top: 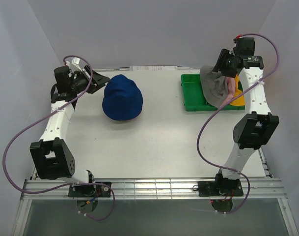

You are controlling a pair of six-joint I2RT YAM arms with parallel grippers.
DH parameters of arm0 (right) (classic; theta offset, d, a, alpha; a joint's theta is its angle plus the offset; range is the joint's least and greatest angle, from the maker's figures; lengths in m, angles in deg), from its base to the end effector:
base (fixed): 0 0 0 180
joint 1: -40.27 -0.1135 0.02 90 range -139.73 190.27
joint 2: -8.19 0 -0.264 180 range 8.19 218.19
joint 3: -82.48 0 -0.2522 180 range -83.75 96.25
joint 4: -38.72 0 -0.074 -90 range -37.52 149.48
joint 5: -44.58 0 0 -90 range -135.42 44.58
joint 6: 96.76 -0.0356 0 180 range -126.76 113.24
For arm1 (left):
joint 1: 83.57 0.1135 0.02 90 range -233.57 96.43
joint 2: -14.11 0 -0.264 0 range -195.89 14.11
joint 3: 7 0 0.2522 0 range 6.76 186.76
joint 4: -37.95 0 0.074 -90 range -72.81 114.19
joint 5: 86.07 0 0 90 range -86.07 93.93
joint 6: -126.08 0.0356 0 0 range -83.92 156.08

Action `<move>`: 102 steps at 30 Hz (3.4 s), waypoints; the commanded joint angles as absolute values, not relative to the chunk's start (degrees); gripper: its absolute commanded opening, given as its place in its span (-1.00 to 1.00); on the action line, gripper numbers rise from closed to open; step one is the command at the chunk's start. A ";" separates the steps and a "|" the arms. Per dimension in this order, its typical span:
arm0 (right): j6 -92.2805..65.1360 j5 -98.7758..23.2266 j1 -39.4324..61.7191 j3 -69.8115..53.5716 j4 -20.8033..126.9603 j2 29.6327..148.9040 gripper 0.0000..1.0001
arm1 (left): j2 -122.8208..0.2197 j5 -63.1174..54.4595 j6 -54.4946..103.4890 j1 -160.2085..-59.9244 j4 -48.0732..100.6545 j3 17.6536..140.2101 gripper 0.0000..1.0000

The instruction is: Stack the hats

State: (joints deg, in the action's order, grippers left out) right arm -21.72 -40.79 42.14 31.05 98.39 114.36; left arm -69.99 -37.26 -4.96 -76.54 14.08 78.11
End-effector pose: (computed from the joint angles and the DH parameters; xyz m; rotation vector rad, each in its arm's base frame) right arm 0.4137 -0.0106 0.3969 0.2817 2.2095 0.2152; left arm 0.3382 0.0181 0.3414 -0.3527 1.9939 -1.0873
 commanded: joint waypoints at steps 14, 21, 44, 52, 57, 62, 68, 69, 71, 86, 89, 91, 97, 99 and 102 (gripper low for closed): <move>-18.18 -55.95 42.47 32.79 99.77 121.74 0.19 | -64.99 -39.05 -5.14 -78.82 13.73 77.78 0.27; -20.37 -58.42 42.47 30.15 96.17 122.00 0.22 | -65.17 -38.87 -4.97 -78.91 13.55 77.95 0.27; -23.98 -49.22 41.41 31.38 91.85 120.25 -0.84 | -65.17 -37.81 -4.70 -79.08 12.59 78.74 0.27; -27.05 -38.84 36.24 37.00 92.39 112.62 -0.84 | -64.38 -42.29 -10.06 -79.17 19.94 78.40 0.37; -31.19 -33.82 32.28 37.80 89.93 107.43 -0.84 | -64.21 -44.49 -17.00 -80.66 27.34 78.39 0.42; -38.12 -26.19 30.17 35.87 83.34 103.47 -0.84 | -65.87 -43.45 -21.93 -85.93 33.32 78.39 0.48; -43.58 -18.10 27.79 36.48 76.67 101.18 -0.84 | -69.64 -39.93 -31.41 -92.08 42.72 76.64 0.50; -44.89 -17.04 27.53 36.57 75.96 101.09 -0.84 | -70.09 -39.49 -32.99 -92.70 44.21 76.03 0.50; -46.04 -14.76 26.91 36.92 74.72 101.00 -0.84 | -70.88 -37.48 -36.86 -94.98 47.12 75.58 0.50; -48.94 -11.93 23.22 33.67 69.53 98.80 -0.84 | -74.40 -24.55 -48.12 -106.86 52.92 76.72 0.50; -49.03 -11.84 22.87 33.41 69.53 98.54 -0.84 | -75.01 -24.10 -49.79 -107.38 54.33 76.90 0.49; -48.95 -11.84 22.69 33.14 69.53 98.45 -0.84 | -75.02 -23.67 -50.14 -107.39 54.77 76.81 0.47; -48.16 -11.58 22.61 31.91 70.24 98.01 -0.84 | -73.79 -22.17 -49.01 -107.30 55.04 75.93 0.25; -47.89 -10.88 22.52 31.56 70.50 97.92 -0.84 | -73.44 -21.47 -48.39 -107.12 55.04 75.58 0.09; -46.93 -9.82 22.52 31.47 72.25 98.45 -0.84 | -73.78 -21.64 -47.07 -106.51 54.95 75.58 -0.10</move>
